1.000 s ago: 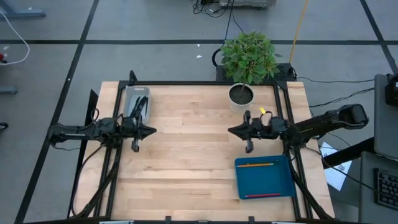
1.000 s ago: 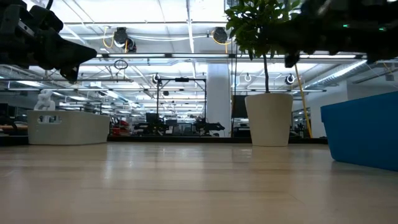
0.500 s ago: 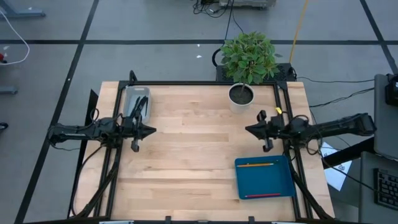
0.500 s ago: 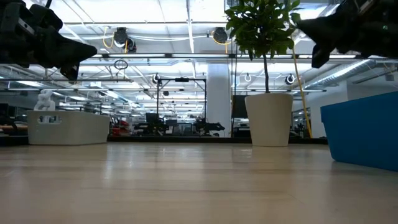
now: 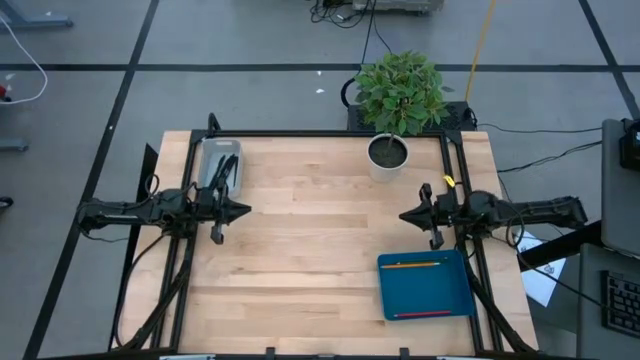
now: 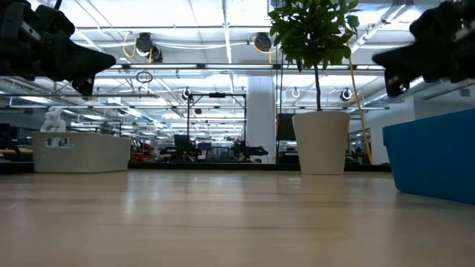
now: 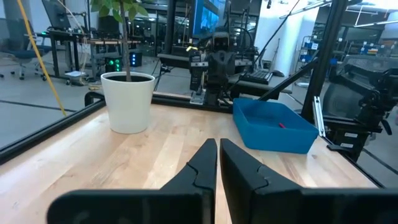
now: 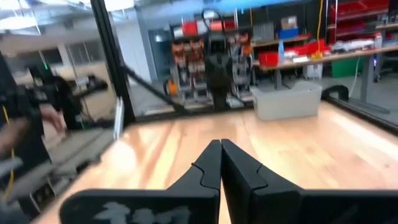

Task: Sort pens & pencils
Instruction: Return to Home Position

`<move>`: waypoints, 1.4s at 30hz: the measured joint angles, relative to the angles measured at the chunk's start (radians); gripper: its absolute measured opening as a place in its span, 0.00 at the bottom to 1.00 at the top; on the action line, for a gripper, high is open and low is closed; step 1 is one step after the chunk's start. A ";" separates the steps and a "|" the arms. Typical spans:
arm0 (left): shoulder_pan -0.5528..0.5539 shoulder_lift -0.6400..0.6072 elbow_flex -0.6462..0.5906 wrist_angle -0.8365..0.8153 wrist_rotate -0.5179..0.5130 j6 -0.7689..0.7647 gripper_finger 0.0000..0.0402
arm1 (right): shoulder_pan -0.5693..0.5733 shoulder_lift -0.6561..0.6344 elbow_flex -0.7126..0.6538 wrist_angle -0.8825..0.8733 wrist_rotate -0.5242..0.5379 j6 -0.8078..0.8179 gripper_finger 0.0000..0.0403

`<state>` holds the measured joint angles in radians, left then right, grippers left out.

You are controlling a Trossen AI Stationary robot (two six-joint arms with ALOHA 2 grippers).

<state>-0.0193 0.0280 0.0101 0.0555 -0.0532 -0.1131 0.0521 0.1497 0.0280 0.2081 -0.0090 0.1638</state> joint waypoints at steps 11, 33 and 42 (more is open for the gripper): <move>0.000 0.000 0.000 0.000 0.000 0.000 0.06 | -0.003 -0.017 -0.012 -0.185 0.007 -0.146 0.00; 0.000 0.000 0.000 0.000 -0.001 0.000 0.06 | -0.003 0.019 -0.013 -0.174 0.011 -0.071 0.00; 0.000 0.000 0.000 0.000 -0.001 0.001 0.06 | -0.003 0.019 -0.013 -0.173 0.012 -0.071 0.00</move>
<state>-0.0193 0.0280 0.0101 0.0559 -0.0537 -0.1125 0.0494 0.1684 0.0151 0.0348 0.0026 0.0930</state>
